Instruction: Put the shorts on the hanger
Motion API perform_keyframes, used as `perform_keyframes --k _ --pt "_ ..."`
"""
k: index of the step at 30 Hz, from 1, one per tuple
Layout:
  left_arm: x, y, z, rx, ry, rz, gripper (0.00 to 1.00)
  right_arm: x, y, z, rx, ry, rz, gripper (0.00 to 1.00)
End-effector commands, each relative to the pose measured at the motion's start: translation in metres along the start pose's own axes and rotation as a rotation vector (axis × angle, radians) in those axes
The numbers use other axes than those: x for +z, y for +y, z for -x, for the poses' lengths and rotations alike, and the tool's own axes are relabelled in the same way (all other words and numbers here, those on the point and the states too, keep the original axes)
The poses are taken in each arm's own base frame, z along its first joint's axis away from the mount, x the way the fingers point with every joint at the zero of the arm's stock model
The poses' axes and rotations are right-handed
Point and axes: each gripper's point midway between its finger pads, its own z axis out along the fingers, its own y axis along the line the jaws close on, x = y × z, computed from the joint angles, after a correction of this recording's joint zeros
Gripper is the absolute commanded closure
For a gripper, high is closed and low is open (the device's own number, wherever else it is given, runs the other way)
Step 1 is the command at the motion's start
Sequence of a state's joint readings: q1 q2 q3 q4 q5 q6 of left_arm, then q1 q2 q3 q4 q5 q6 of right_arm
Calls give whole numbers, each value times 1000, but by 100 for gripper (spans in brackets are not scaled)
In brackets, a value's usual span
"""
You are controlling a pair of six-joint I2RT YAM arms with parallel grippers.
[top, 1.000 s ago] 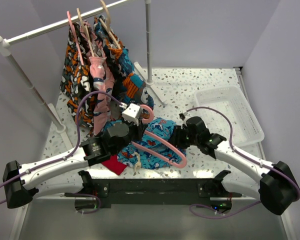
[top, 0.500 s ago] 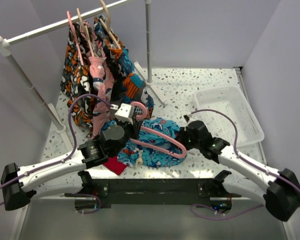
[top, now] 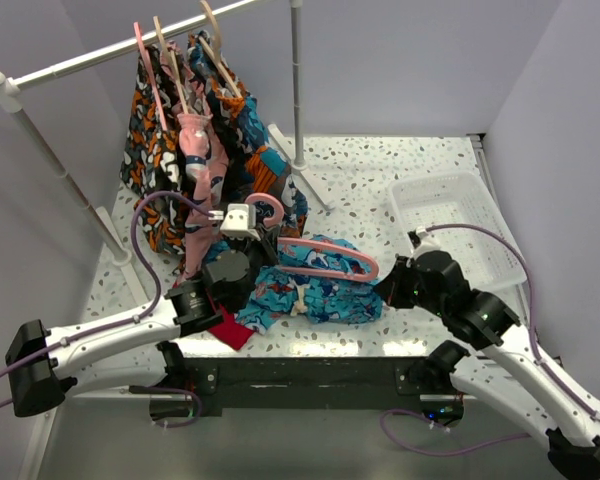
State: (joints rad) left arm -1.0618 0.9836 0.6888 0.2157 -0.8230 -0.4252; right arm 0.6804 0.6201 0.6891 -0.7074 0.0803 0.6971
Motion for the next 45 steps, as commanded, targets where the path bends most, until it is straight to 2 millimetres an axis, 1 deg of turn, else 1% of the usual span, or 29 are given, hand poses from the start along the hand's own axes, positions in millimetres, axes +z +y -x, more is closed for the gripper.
perform_keyframes --k 1,2,4,5,6,8,9,13,16,17,19,21,22,25,27,28,29,30,34,35,37,38,39,40,41,42,43,44,45 --pt "2 10 21 -57 -104 68 100 -27 -12 13 -13 -25 -89 100" --pt "2 11 20 -57 -104 68 100 -33 -8 20 -12 -43 -85 100" --pt "1 12 20 -65 -112 65 100 -37 -11 22 -16 -39 -111 100" --pt "1 14 17 -59 -109 69 100 -42 -9 27 -18 -51 -109 100" --pt "1 16 17 -64 -112 78 100 -45 -11 28 -21 -48 -120 100" --pt "3 17 14 -54 -109 89 100 -51 -6 34 -30 -59 -109 100" --pt "3 17 12 -51 -106 93 100 -53 -7 34 -30 -55 -113 100" --pt "4 15 9 -48 -98 78 100 -65 -3 49 -33 -100 -119 100" --pt "5 13 4 -40 -89 72 100 -70 6 61 -48 -114 -106 100" --pt "5 12 4 -38 -88 71 100 -71 15 67 -53 -108 -87 100" --pt "5 13 1 -29 -84 79 100 -76 26 78 -65 -122 -63 100" --pt "5 11 1 -29 -86 86 100 -76 31 85 -79 -120 -59 100" --pt "6 10 0 -23 -83 84 100 -80 39 91 -82 -130 -37 100" --pt "5 3 4 -26 -89 71 100 -76 52 95 -93 -106 -1 100" --pt "3 -6 13 -36 -102 52 100 -71 62 97 -94 -91 32 100" --pt "3 -10 14 -22 -103 47 100 -68 68 100 -94 -85 42 100" --pt "3 -17 21 -32 -111 33 100 -68 74 104 -92 -93 62 100" --pt "4 -21 21 -23 -107 27 100 -69 80 107 -95 -91 83 100" --pt "4 -37 33 -26 -116 -8 100 -77 100 131 -102 -137 121 100" --pt "3 -44 40 -36 -121 -24 100 -77 104 134 -104 -139 129 100" --pt "2 -52 45 -37 -121 -46 100 -81 113 141 -107 -149 155 100" --pt "0 -60 55 -55 -130 -62 100 -79 116 143 -108 -144 161 100" --pt "1 -65 53 -41 -116 -76 100 -79 119 145 -109 -147 167 100" --pt "1 -69 57 -43 -115 -86 100 -85 125 151 -107 -162 184 100" --pt "-1 -77 66 -57 -121 -106 100 -85 127 154 -110 -164 187 100" --pt "-1 -83 67 -50 -114 -118 100 -87 128 156 -113 -168 189 100" --pt "-2 -86 69 -46 -112 -123 100 -95 133 164 -112 -192 203 100" --pt "-6 -94 81 -62 -122 -139 100 -98 132 166 -114 -196 194 100" --pt "-6 -94 79 -42 -108 -130 100 -102 133 169 -121 -203 190 100"
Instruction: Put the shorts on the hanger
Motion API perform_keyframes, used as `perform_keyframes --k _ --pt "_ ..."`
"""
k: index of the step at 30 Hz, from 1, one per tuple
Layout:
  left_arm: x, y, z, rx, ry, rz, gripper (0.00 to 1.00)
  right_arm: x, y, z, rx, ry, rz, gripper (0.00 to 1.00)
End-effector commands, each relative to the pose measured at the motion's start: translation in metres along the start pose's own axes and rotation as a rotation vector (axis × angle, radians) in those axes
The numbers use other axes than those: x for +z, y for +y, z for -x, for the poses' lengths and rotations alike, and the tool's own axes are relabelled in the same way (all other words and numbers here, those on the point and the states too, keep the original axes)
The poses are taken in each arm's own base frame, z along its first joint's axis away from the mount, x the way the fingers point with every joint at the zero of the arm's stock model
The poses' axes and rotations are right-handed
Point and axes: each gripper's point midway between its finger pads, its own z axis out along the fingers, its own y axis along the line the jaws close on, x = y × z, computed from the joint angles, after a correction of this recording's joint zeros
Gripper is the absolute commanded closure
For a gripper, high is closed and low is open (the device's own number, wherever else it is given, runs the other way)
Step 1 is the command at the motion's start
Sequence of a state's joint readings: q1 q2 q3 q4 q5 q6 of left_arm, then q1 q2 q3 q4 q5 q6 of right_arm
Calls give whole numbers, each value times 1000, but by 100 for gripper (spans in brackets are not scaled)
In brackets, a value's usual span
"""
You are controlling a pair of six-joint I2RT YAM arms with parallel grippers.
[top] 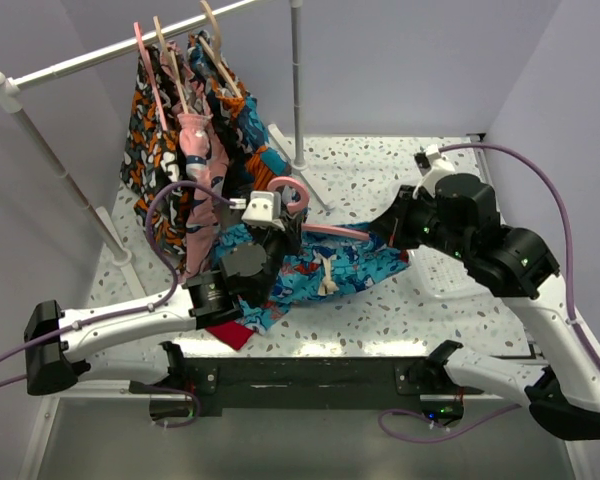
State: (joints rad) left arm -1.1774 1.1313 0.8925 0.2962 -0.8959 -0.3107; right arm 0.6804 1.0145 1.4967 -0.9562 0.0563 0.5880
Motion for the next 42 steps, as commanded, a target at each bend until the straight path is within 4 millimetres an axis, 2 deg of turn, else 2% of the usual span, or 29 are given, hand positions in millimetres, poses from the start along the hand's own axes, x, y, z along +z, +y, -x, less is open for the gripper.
perform_keyframes --k 1,2,3,4,5,7,11,12,13,14,15,17,18,21,22,24,25,26,29,34,37,42 --pt "-3 -34 52 -71 -45 -62 100 -28 23 39 -25 -116 77 100" --pt "-3 -36 55 -72 -36 -55 100 -32 21 40 -28 -118 63 100" --pt "-2 -32 43 -13 14 -22 100 -39 17 45 -29 -147 45 100" --pt "-3 -35 52 -33 16 -17 100 -48 17 50 -30 -168 43 100" --pt "-5 -31 43 14 59 -4 100 -53 12 50 -30 -171 22 100" --pt "-7 -33 46 1 74 -1 100 -65 10 53 -24 -198 21 100" --pt "-7 -24 36 57 131 66 100 -79 12 43 -16 -184 62 100" --pt "-5 -25 32 63 139 79 100 -81 12 41 -28 -183 71 99" --pt "-5 -26 33 60 141 74 100 -86 14 36 -41 -175 99 92" --pt "-5 -31 32 48 143 47 100 -87 16 32 -63 -165 121 87" --pt "-6 -33 35 34 136 30 100 -88 16 29 -100 -158 134 77" --pt "-7 -40 33 34 137 -19 100 -92 22 20 -152 -123 188 68" --pt "-9 -41 34 34 136 -32 100 -94 23 16 -203 -115 204 58" --pt "-14 -45 37 39 142 -92 100 -97 18 8 -282 -93 212 50" --pt "-17 -45 34 56 149 -118 100 -97 15 7 -300 -91 202 50" --pt "-25 -48 43 35 140 -179 100 -95 7 -1 -350 -60 183 47" --pt "-29 -47 39 43 143 -200 100 -95 5 -4 -364 -48 180 46" --pt "-36 -50 50 23 127 -252 100 -94 0 -10 -379 -25 168 44" --pt "-45 -48 53 27 128 -299 100 -92 -4 -27 -439 51 188 43" --pt "-50 -48 50 64 146 -330 100 -108 21 -59 -497 153 421 38" --pt "-52 -51 48 61 153 -357 100 -112 21 -66 -512 175 449 35" --pt "-52 -49 44 66 157 -351 100 -101 22 -84 -501 238 492 32"
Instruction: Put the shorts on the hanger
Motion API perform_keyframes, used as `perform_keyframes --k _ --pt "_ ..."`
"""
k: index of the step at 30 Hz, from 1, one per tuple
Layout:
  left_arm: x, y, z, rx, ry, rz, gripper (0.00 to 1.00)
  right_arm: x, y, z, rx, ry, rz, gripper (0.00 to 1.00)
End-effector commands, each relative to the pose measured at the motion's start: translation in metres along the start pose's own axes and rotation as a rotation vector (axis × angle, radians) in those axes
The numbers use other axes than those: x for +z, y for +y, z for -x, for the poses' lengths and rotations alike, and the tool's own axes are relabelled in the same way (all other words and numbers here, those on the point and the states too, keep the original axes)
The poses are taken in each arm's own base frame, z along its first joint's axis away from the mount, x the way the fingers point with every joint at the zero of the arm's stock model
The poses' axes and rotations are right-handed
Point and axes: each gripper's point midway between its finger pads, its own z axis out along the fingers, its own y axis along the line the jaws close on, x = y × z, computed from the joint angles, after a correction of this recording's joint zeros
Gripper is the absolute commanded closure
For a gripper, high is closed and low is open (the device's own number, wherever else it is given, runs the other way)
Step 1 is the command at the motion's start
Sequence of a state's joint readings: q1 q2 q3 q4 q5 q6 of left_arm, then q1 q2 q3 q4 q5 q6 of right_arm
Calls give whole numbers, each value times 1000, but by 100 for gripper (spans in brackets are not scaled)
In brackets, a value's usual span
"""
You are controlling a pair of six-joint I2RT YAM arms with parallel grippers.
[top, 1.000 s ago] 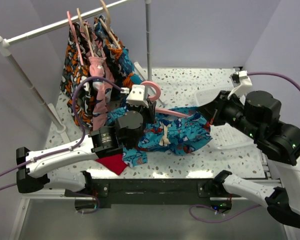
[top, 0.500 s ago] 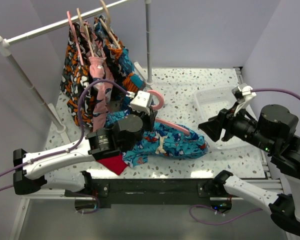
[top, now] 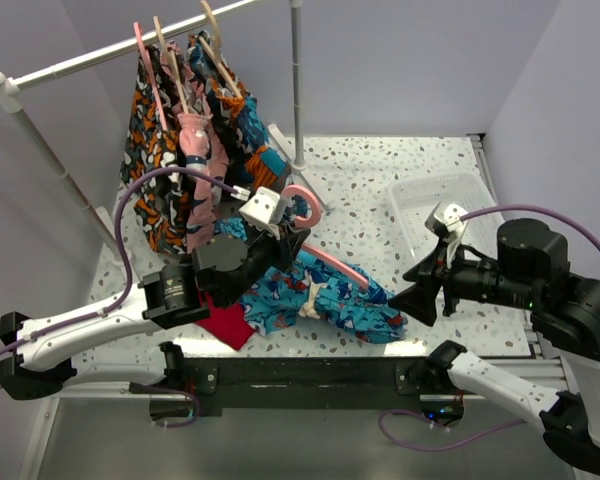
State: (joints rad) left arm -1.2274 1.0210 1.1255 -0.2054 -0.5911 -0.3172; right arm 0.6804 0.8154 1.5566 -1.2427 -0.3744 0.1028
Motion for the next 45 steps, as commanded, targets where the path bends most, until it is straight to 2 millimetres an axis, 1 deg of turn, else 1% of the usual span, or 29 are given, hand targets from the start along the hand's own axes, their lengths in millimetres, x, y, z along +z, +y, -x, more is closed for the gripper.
perform_keyframes --k 1,4,9,12,14,18,19,20,21,22,25,29,31,34,37,41,43,44,45 --pt "-2 -8 15 -24 -56 -39 100 11 12 -14 -23 51 107 32" --pt "-1 -7 13 -20 -51 -32 100 15 13 -17 -24 67 124 32" --pt "0 -6 10 -18 -46 -27 100 23 4 -21 -22 103 84 32" --pt "1 -7 10 -18 -47 -27 100 29 0 -24 -29 130 67 35" --pt "2 -7 9 -16 -45 -25 100 33 3 -25 -39 148 83 36" --pt "3 -8 10 -15 -44 -25 100 45 -5 -31 -57 198 45 40" --pt "4 -8 9 -14 -43 -23 100 49 -7 -32 -64 207 33 42" --pt "5 -9 9 -14 -43 -23 100 50 -8 -31 -66 210 27 48" --pt "4 -9 10 -16 -45 -25 100 51 -9 -31 -71 212 20 52" --pt "5 -9 10 -17 -47 -22 100 53 -12 -30 -73 206 5 61" --pt "6 -10 11 -17 -48 -26 100 59 -15 -31 -81 210 -4 69" --pt "10 -16 10 -12 -42 -40 100 73 -16 -33 -80 221 6 70" --pt "12 -19 8 -10 -37 -50 100 77 -15 -27 -86 197 13 71" --pt "15 -23 7 -17 -38 -63 100 78 -13 -17 -89 158 18 72" --pt "16 -27 9 -29 -45 -78 100 80 -11 -14 -83 147 25 71" --pt "18 -32 13 -49 -57 -92 100 85 -14 -27 -61 178 21 68" --pt "19 -32 14 -59 -63 -87 100 83 -17 -32 -48 177 2 68" --pt "19 -32 16 -69 -67 -85 100 83 -18 -36 -41 184 -4 68" --pt "20 -34 18 -75 -75 -90 100 82 -19 -38 -36 182 -9 73"
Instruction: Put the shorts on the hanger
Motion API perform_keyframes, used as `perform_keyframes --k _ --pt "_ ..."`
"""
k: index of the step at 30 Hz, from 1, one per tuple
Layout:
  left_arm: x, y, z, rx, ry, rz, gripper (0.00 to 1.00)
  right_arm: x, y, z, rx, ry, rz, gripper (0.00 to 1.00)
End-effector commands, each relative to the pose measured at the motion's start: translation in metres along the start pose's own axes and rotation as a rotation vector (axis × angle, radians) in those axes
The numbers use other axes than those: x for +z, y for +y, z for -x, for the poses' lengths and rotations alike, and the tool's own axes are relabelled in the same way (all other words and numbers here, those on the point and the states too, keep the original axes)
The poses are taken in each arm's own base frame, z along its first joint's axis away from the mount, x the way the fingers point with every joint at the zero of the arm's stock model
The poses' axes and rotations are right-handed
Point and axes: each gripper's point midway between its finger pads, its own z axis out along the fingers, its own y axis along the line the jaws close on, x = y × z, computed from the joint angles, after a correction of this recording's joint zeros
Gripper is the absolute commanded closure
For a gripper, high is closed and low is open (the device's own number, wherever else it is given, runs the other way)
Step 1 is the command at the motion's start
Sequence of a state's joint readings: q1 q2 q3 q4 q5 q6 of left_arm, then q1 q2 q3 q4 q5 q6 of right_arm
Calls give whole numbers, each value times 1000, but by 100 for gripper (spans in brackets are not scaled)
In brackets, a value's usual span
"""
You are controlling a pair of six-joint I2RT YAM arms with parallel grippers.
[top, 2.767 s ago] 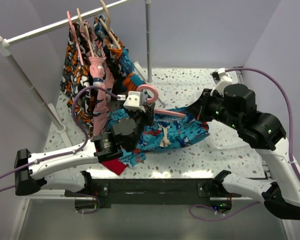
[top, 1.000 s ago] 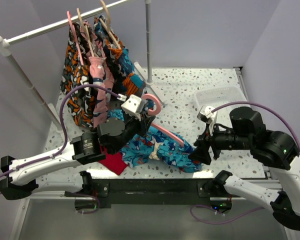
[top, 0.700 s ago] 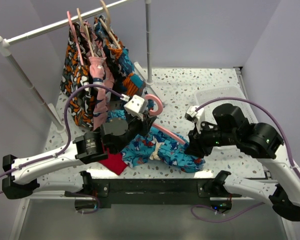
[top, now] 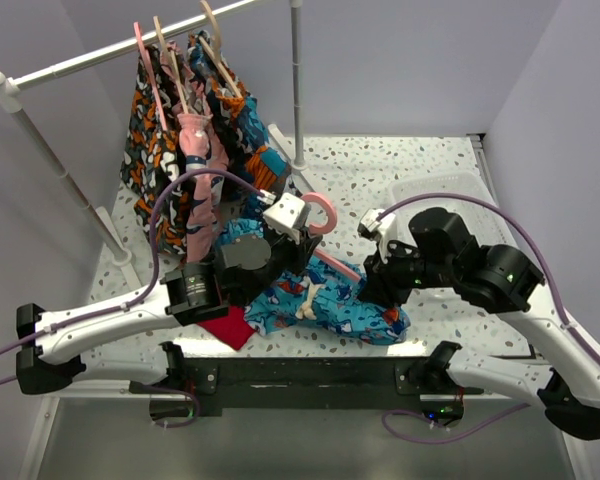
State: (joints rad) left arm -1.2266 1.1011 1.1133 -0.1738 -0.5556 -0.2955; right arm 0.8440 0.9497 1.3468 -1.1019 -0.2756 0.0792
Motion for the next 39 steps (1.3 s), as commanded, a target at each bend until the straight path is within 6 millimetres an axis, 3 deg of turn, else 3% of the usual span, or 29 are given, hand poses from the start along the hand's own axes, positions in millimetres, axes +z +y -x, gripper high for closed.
perform_keyframes --k 1,2,3,6,9,16,19,23,26,27,28,29,30,31,32,33,34,38,39 --pt "-1 -24 47 -128 -138 -86 100 -3 -2 1 26 -58 -26 78" --pt "0 -27 50 -133 -143 -97 100 -4 -2 -2 34 -58 -24 85" --pt "0 -30 51 -134 -144 -110 100 -6 -1 -3 38 -64 -24 98" --pt "4 -42 55 -137 -138 -154 100 -18 -1 -6 59 -98 -44 100" --pt "7 -52 60 -142 -136 -184 85 -33 2 -6 72 -137 -49 100" --pt "5 -66 83 -152 -165 -245 27 -66 4 -12 109 -182 -85 100" --pt "0 -70 96 -150 -187 -274 14 -78 5 -16 122 -193 -101 100" --pt "-9 -63 120 -181 -242 -250 10 -95 9 -17 140 -205 -102 100" --pt "-10 -39 141 -236 -298 -119 9 -107 8 -20 165 -196 -132 100" --pt "-4 -37 140 -227 -295 -84 8 -109 6 -26 181 -171 -148 100" --pt "-4 -29 155 -239 -323 -29 8 -111 6 -27 195 -163 -156 100" --pt "3 -25 159 -228 -320 2 7 -115 5 -28 200 -167 -168 100" --pt "20 -28 148 -195 -279 20 8 -117 3 -32 213 -156 -181 100" --pt "26 -22 164 -223 -298 21 8 -119 3 -34 237 -153 -191 100" --pt "35 -21 164 -228 -283 17 9 -123 -1 -34 246 -163 -217 100" --pt "54 -20 152 -219 -242 16 10 -125 -2 -39 259 -144 -233 100" --pt "63 -15 160 -246 -244 0 10 -129 -3 -40 279 -151 -244 100" --pt "101 -17 144 -228 -202 -3 10 -148 -5 -38 308 -187 -281 100" --pt "117 -17 127 -214 -162 17 10 -150 -4 -37 307 -191 -278 100"
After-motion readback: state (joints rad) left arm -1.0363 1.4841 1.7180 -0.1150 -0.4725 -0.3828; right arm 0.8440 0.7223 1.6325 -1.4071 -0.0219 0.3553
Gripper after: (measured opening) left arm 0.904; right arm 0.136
